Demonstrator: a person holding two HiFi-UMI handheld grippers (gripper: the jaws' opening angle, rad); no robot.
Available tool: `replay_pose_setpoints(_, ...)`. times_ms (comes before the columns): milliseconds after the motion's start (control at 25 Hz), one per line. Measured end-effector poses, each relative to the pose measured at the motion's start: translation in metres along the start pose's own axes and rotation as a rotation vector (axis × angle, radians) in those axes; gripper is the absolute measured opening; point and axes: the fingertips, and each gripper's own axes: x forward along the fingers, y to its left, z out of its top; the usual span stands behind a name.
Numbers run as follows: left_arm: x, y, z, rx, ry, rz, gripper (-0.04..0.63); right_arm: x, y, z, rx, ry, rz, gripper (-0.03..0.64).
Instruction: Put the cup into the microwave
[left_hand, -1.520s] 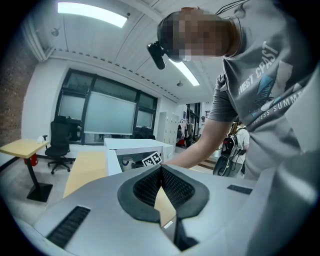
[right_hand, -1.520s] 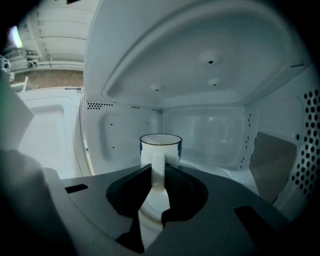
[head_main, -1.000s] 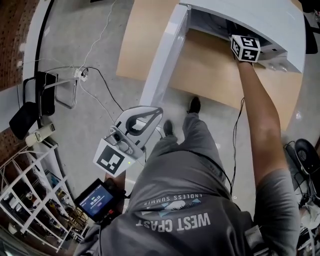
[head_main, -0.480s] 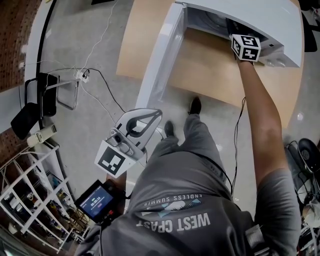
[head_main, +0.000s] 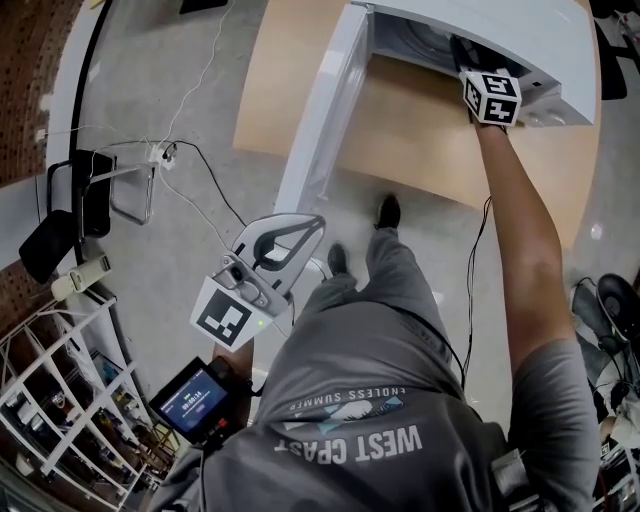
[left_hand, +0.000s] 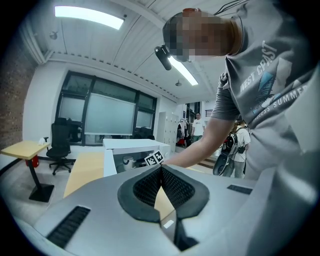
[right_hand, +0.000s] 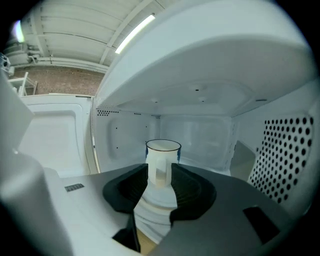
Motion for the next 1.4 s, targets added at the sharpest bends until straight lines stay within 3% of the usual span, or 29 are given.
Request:
replay_pose_setpoints(480, -0.032, -0.018, 0.006, 0.045, -0.063, -0.024, 0.020, -0.079, 0.032, 0.028, 0.014, -0.051, -0.010, 0.132)
replay_pose_setpoints(560, -0.039, -0.022, 0.007, 0.066, -0.079, -0.031, 0.020, -0.098, 0.042, 0.042, 0.015, -0.077, -0.002, 0.090)
replay_pose_setpoints(720, -0.056, -0.033, 0.013, 0.085, -0.111, -0.037, 0.020, -0.143, 0.075, 0.073, 0.020, -0.128, 0.038, 0.044)
replay_pose_setpoints(960, -0.076, -0.049, 0.024, 0.115, -0.176, -0.045, 0.020, -0.221, 0.123, 0.132, -0.015, -0.224, 0.102, 0.040)
replay_pose_setpoints(1400, -0.117, -0.089, 0.046, 0.189, -0.256, -0.085, 0.020, -0.372, 0.210, 0.191, -0.042, -0.217, 0.136, 0.040)
